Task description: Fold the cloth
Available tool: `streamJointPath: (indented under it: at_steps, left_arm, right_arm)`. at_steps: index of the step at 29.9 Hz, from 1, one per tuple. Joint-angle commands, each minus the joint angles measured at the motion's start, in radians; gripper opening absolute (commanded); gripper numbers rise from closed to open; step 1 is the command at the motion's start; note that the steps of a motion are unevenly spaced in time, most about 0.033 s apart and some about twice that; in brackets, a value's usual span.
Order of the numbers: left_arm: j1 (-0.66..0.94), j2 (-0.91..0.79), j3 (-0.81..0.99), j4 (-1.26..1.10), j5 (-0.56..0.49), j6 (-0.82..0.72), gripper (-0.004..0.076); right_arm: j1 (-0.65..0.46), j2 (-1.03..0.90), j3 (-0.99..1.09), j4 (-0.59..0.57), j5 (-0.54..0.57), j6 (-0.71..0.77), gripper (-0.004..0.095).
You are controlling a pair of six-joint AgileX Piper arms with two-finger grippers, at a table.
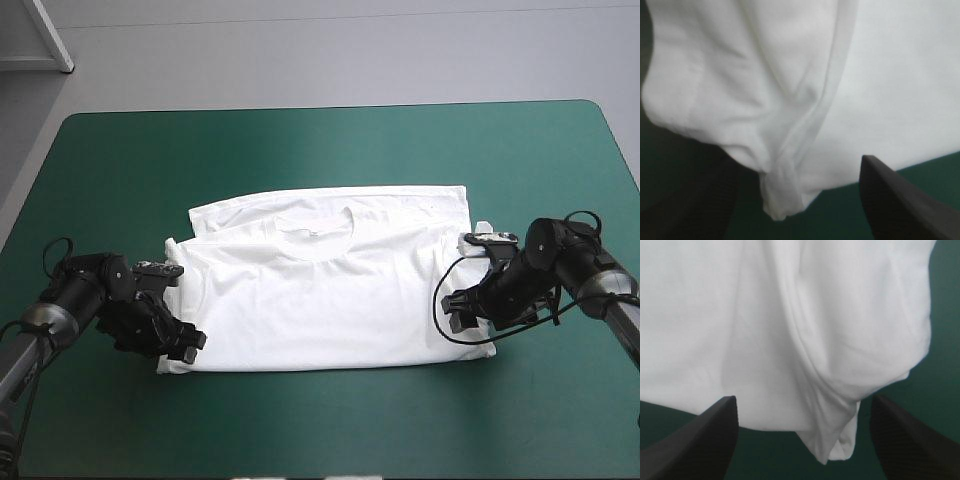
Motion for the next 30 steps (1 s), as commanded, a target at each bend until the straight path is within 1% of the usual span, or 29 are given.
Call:
streamJointPath:
  at_steps: [1,5,8,12,15,19,23,25,27,30]
  left_arm:
    - [-0.002,-0.056,-0.094,-0.019,-0.006,-0.036,0.0524]
    - [-0.002,-0.108,-0.212,-0.015,-0.004,-0.071,0.0524]
    - [0.0,-0.149,-0.268,0.02,-0.004,-0.099,0.0524]
    - [0.0,-0.182,-0.268,0.166,-0.009,-0.19,0.0524]
    - [0.0,-0.175,-0.247,0.195,-0.041,-0.198,0.0524]
    - [0.0,-0.13,-0.199,0.195,-0.134,-0.205,0.0524]
    - [0.0,-0.047,-0.172,0.195,-0.179,-0.213,0.0524]
    - [0.0,0.001,-0.164,0.197,-0.21,-0.218,0.0522]
    - [0.0,0.038,-0.158,0.202,-0.244,-0.225,0.0505]
    - [0.0,0.094,-0.158,0.206,-0.268,-0.225,0.0454]
  right_arm:
    - [-0.004,-0.052,-0.091,-0.002,-0.01,-0.002,0.0724]
    - [-0.004,-0.076,-0.181,-0.029,0.009,0.021,0.0724]
    - [-0.004,-0.096,-0.227,-0.072,0.038,0.037,0.0724]
    - [-0.004,-0.127,-0.233,-0.141,0.053,0.056,0.0724]
    - [-0.004,-0.137,-0.231,-0.14,0.057,0.062,0.0721]
    - [-0.004,-0.137,-0.229,-0.118,0.059,0.062,0.0686]
    - [-0.004,-0.137,-0.229,-0.118,0.068,0.066,0.0651]
    - [-0.004,-0.137,-0.229,-0.118,0.073,0.066,0.0651]
    - [-0.004,-0.137,-0.229,-0.118,0.08,0.066,0.0651]
    - [-0.004,-0.137,-0.229,-0.12,0.084,0.066,0.0643]
